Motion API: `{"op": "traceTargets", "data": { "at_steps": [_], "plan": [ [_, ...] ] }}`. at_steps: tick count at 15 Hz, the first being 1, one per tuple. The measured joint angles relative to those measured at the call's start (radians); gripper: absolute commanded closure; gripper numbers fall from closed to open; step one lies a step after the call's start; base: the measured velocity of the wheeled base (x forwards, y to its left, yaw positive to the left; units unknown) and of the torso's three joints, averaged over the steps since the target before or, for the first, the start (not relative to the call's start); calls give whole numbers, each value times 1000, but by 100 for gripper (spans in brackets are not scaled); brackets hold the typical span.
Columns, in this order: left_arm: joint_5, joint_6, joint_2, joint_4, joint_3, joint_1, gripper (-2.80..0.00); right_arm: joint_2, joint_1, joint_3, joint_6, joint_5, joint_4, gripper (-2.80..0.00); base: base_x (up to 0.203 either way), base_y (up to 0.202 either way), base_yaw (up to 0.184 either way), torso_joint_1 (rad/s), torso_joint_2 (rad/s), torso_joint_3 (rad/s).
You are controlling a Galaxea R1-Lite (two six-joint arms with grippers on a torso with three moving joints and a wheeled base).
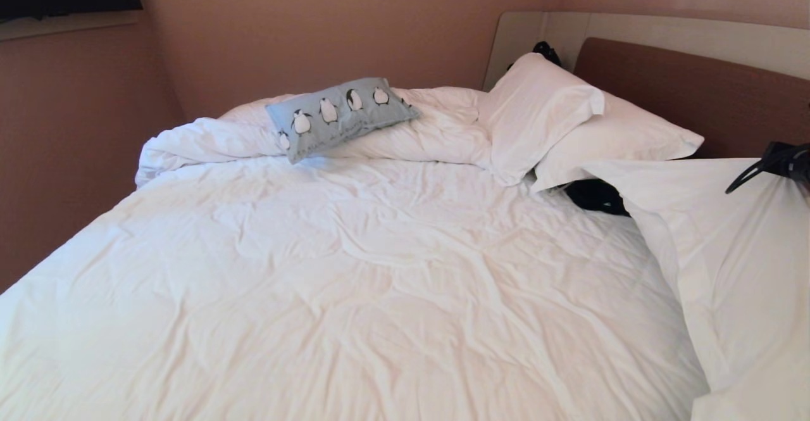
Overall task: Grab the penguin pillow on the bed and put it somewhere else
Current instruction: Place the pillow at the bedside
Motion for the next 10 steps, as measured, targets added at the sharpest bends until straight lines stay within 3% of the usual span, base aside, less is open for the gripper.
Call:
{"op": "traceTargets", "data": {
  "at_steps": [6, 10],
  "plan": [
    [0, 0, 0, 0, 0, 0, 0, 4, 0, 0, 4, -8, -34, 0, 0, 0, 0, 0, 0, 0],
    [0, 0, 0, 0, 0, 0, 0, -1, 15, 0, 24, -67, -85, 0, 0, 0, 0, 0, 0, 0]
  ]
}}
